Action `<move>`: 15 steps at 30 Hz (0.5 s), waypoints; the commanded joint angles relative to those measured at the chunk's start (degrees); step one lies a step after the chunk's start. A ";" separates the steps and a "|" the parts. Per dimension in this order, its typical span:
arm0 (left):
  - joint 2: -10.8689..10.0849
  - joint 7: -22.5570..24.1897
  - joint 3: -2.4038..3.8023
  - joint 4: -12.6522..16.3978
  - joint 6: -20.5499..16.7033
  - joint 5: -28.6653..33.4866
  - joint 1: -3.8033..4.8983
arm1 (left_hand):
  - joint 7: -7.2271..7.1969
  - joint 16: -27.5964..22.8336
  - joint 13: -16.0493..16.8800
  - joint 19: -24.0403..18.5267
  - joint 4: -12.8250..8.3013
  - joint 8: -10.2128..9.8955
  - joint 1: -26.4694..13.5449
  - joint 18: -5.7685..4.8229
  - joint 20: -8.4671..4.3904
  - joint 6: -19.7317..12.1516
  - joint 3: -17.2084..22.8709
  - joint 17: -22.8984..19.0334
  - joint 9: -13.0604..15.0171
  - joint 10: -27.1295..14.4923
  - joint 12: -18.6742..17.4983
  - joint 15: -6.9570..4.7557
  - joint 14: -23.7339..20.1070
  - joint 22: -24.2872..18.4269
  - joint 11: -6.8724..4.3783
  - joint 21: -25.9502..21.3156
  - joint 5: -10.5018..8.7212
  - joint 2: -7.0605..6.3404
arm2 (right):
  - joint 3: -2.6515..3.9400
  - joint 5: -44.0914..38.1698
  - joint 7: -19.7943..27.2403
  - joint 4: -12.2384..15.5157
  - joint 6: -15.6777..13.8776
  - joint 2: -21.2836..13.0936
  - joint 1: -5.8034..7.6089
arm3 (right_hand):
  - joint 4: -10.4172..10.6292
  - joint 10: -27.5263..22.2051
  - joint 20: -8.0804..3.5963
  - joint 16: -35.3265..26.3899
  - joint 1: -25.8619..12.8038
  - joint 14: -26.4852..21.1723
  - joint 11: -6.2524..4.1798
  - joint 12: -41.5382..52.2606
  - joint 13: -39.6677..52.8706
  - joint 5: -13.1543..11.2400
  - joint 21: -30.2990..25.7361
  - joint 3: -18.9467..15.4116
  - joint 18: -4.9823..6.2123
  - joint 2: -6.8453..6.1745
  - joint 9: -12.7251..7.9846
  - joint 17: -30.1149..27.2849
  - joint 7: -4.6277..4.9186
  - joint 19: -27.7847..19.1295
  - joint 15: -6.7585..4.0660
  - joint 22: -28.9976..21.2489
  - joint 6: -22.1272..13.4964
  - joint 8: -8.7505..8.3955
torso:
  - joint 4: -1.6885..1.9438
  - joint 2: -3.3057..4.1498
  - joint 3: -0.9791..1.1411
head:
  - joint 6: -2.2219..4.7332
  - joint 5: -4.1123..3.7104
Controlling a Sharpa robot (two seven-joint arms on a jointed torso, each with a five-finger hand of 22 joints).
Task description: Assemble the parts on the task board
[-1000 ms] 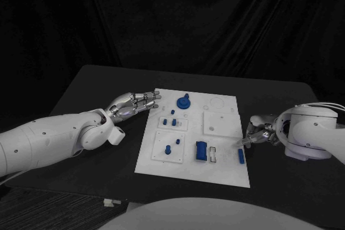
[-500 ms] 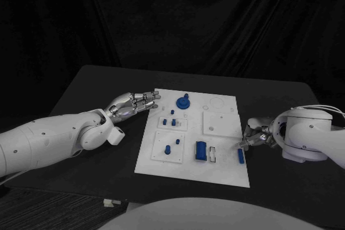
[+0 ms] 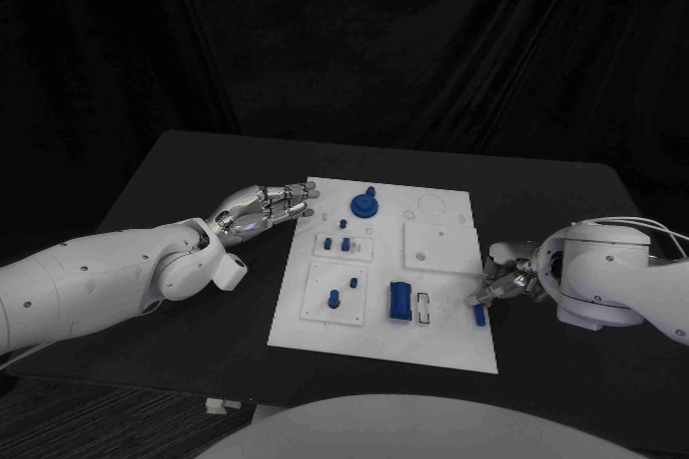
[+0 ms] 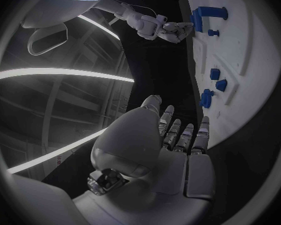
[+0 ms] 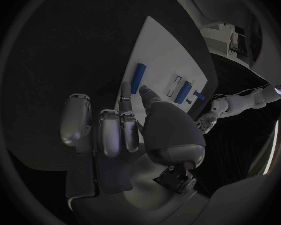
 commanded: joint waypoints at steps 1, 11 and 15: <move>0.01 0.74 0.05 0.17 0.39 0.37 -0.08 | 0.06 0.35 0.03 0.35 0.08 0.36 -0.10 -0.64 0.09 0.32 0.33 0.07 0.06 0.34 0.11 -0.09 0.32 -0.05 0.02 0.35 0.38 -0.52 | 0.01 0.15 -0.95 -0.15 0.53 0.16 -0.32 | -0.88 6.00 -0.34 -0.08 1.02 4.03 -0.32 0.15 15.09 0.91 -0.40 0.13 -0.50 -0.26 -0.20 2.39 0.21 0.17 -0.27 9.16 -0.05 -0.53 | 0.00 0.02 0.00 | 0.01 -0.13; 0.05 0.76 0.05 0.16 0.46 0.37 -0.09 | 0.08 0.35 0.03 0.36 0.05 0.35 -0.11 -0.68 0.09 0.30 0.39 0.07 0.05 0.34 0.10 -0.08 0.32 -0.07 0.05 0.35 0.40 -0.56 | 0.01 1.72 -0.92 -0.23 -0.52 0.89 -0.76 | -5.36 6.00 -0.29 -0.40 5.19 3.86 -0.24 0.15 15.09 8.32 -1.24 2.99 -0.35 -0.75 -0.61 1.40 0.34 -0.07 -0.22 8.96 -0.76 -1.87 | -0.03 -0.01 0.00 | 0.01 -0.11; 0.05 0.77 0.05 0.18 0.47 0.37 -0.10 | 0.08 0.35 0.03 0.36 0.05 0.35 -0.11 -0.68 0.09 0.30 0.39 0.07 0.05 0.34 0.10 -0.08 0.32 -0.07 0.05 0.35 0.40 -0.56 | 0.01 2.91 -0.78 -0.19 -1.72 1.27 -0.81 | -7.23 6.00 -0.17 -0.64 6.47 3.73 0.10 0.15 15.09 11.71 -1.91 4.35 -0.25 -1.01 -0.78 0.65 0.80 -0.26 0.01 8.79 -1.93 -2.59 | -0.01 0.02 0.00 | 0.01 -0.05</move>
